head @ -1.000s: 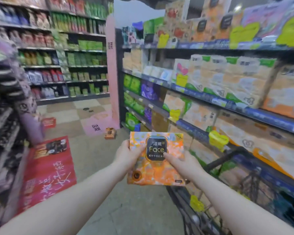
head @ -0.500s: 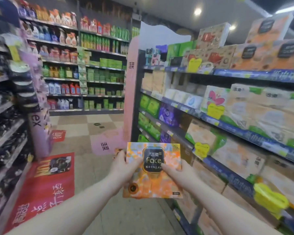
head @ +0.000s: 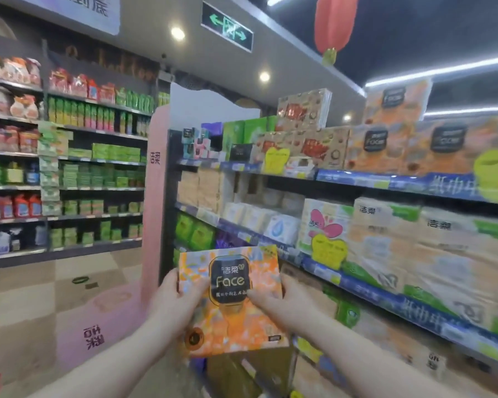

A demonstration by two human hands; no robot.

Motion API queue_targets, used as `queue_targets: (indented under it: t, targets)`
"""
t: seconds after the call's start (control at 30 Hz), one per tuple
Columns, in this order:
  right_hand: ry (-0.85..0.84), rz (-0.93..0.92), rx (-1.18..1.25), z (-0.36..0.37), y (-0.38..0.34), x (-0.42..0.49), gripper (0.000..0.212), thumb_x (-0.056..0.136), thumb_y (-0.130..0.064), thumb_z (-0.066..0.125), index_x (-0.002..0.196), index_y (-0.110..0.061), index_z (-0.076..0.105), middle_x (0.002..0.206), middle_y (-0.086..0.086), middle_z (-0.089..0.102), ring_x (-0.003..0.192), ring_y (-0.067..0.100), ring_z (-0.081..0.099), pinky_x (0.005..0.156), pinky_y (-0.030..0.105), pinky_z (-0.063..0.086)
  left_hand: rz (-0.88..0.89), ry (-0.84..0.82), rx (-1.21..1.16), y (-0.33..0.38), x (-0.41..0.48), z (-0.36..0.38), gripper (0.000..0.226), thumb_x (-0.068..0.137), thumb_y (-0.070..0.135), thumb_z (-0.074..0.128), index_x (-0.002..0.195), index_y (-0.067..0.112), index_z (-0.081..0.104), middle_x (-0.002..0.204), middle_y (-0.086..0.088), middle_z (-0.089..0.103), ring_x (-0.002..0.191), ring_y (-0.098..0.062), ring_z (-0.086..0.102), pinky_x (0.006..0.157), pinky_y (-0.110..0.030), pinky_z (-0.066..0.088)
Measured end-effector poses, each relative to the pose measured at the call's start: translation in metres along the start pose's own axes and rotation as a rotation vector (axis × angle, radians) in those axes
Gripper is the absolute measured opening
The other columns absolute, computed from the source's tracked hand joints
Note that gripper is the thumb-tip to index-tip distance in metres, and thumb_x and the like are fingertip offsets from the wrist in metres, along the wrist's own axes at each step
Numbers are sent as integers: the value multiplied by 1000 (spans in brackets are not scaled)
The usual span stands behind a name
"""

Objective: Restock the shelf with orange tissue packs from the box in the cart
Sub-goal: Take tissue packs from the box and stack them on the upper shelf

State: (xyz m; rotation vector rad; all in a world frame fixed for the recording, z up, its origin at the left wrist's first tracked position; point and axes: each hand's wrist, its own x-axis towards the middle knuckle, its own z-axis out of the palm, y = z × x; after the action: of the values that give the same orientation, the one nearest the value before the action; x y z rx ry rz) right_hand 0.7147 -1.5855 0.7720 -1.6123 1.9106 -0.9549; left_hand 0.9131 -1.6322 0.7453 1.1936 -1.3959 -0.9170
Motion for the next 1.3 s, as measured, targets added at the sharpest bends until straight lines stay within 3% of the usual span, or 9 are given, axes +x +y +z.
queue_targets:
  t: [0.17,0.3,0.47,0.53,0.7,0.87,0.97,1.03,1.3]
  targets:
    - [222,16,-6,-78,-3,55,82,50,-75,62,119,-31,52,113,-12,66,101,10,63,94,35,51,251,-137,-26,54,89,74,16,84,41,65,93,30,57,90,12,64,90,-18,61,73,-32,44]
    - [394,38,37,-146,-25,87,49,77,-53,69,111,-28,45,97,-14,62,86,5,63,72,21,52,431,-275,-91,115,158,128,13,86,40,63,92,33,54,88,17,63,85,-10,62,66,-25,44]
    - [693,71,-93,-215,-56,117,91,57,-71,68,130,-23,46,113,-3,63,91,16,67,81,40,58,633,-447,-228,193,232,192,33,79,52,66,100,28,57,93,7,67,89,-19,63,74,-34,50]
    - [770,77,-124,-241,-65,121,69,70,-60,70,125,-23,50,105,-6,64,85,11,66,74,34,58,693,-496,-260,219,247,219,45,72,60,64,104,29,58,96,6,68,90,-21,65,80,-40,53]
    - [871,160,-189,-313,-83,121,46,77,-47,72,113,-22,58,97,-1,72,83,17,71,69,35,59,772,-606,-339,284,257,280,21,87,41,61,101,26,55,97,8,65,91,-15,63,73,-30,48]
    - [943,150,-315,-385,-96,117,39,78,-44,71,103,-16,66,90,3,75,78,20,72,66,34,58,899,-589,-359,349,260,330,45,79,58,59,106,21,57,106,-1,65,98,-25,62,88,-42,52]
    - [969,113,-352,-432,-93,122,43,77,-45,71,106,-13,67,94,8,75,87,29,72,85,47,56,969,-592,-359,386,262,358,42,80,60,55,100,23,61,98,2,65,88,-17,62,68,-32,49]
    - [980,63,-349,-464,-90,126,38,81,-41,69,105,-12,67,93,8,75,85,26,72,80,44,57,1018,-559,-337,410,268,377,46,88,56,49,114,19,57,107,2,61,92,-16,58,65,-29,42]
    - [1043,131,-428,-588,-49,153,43,84,-41,66,114,-11,61,111,9,67,100,26,67,83,39,58,1112,-261,-2,460,322,456,61,91,61,39,129,14,49,129,-8,55,116,-28,52,95,-40,43]
